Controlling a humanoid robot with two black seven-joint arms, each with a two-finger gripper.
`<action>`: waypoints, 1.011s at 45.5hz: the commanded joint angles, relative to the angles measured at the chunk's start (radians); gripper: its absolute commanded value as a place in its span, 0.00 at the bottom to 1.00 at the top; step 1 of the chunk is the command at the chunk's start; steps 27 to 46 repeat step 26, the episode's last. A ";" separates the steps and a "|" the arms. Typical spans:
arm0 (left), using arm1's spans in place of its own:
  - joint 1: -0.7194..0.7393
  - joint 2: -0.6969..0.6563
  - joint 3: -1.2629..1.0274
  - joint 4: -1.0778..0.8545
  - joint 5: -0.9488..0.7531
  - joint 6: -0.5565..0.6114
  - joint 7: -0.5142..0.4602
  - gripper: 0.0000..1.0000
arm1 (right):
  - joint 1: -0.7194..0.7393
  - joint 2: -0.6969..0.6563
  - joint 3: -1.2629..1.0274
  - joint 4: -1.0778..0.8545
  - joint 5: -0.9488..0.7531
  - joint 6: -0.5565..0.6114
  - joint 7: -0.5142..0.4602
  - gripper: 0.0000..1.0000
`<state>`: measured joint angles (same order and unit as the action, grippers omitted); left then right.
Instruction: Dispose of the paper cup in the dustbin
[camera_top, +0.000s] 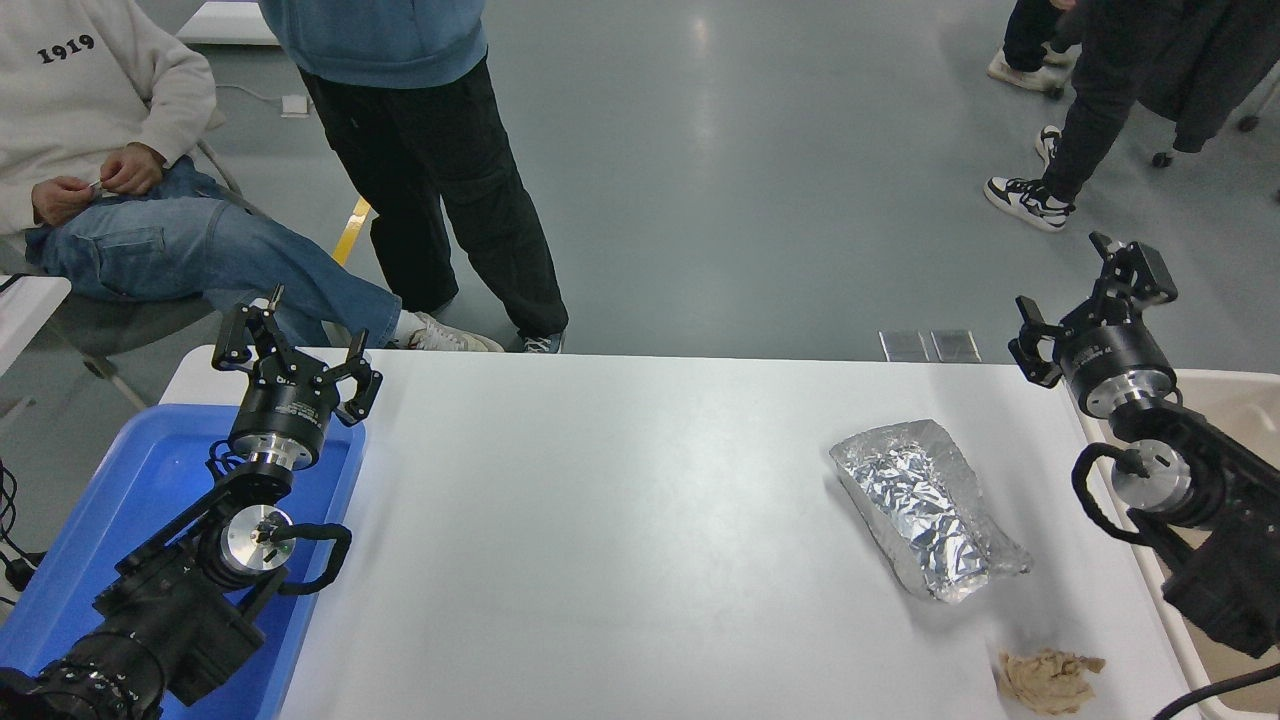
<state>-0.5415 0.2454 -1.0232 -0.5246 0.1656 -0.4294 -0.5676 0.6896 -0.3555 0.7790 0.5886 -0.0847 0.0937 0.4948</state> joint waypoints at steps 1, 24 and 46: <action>0.001 0.000 0.000 0.000 0.000 0.000 0.000 1.00 | -0.004 0.056 -0.007 -0.052 -0.007 0.001 0.042 0.99; 0.000 0.000 0.000 0.000 0.000 0.000 0.000 1.00 | -0.006 0.061 -0.009 -0.079 -0.007 0.001 0.062 0.99; 0.000 0.000 0.000 0.000 0.000 0.000 0.000 1.00 | -0.005 0.061 -0.010 -0.078 -0.007 0.003 0.062 0.99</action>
